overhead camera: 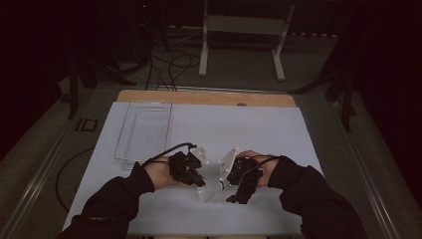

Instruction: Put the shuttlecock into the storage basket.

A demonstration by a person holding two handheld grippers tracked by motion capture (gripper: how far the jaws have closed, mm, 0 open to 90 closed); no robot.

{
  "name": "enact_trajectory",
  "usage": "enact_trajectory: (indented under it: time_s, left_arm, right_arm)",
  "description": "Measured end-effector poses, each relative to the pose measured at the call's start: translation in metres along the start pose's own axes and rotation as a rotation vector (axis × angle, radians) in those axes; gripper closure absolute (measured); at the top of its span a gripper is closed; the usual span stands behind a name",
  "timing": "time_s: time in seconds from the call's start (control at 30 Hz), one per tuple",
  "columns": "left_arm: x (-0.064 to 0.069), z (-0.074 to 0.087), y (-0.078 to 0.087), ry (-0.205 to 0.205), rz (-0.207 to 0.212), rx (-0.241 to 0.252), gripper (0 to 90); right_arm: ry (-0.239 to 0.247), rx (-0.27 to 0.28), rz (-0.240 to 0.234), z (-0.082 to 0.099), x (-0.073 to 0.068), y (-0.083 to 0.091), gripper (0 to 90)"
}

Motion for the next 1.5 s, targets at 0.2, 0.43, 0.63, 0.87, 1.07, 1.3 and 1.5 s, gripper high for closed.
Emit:
enact_trajectory:
  time_s: [0.2,0.43,0.63,0.87,1.07,1.3,1.5]
  left_arm:
    - [-0.001,0.002,0.007,0.017,-0.019,0.008,90.0]
    - [-0.002,0.004,0.015,0.035,-0.040,0.023,90.0]
    - [-0.004,0.010,0.025,0.053,-0.069,0.028,90.0]
    - [-0.007,0.018,0.039,0.077,-0.107,0.035,90.0]
    - [-0.010,0.026,0.052,0.113,-0.140,0.057,90.0]
    - [-0.013,0.033,0.065,0.134,-0.179,0.066,90.0]
    - [-0.014,0.039,0.076,0.137,-0.215,0.079,90.0]
  right_arm:
    - [-0.076,0.019,-0.004,0.003,0.004,0.003,9.7]
    - [-0.128,0.045,0.017,0.011,0.009,0.004,9.7]
    - [-0.183,0.094,0.031,0.017,0.015,0.008,9.7]
    - [-0.215,0.132,0.057,0.029,0.017,0.004,9.7]
    - [-0.254,0.166,0.048,0.044,0.019,-0.002,9.6]
    - [-0.289,0.211,0.069,0.057,0.018,-0.007,9.7]
    - [-0.315,0.258,0.070,0.071,0.016,-0.010,9.7]
Point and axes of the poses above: each handheld gripper's, and its own axes: y roughly backward along the jaws, z roughly out of its underside, x roughly to its right, the point moved 2 cm from there along -y, roughly forward along the jaws, and after that the axes turned 13 degrees about -y, right-handed, at the moved point
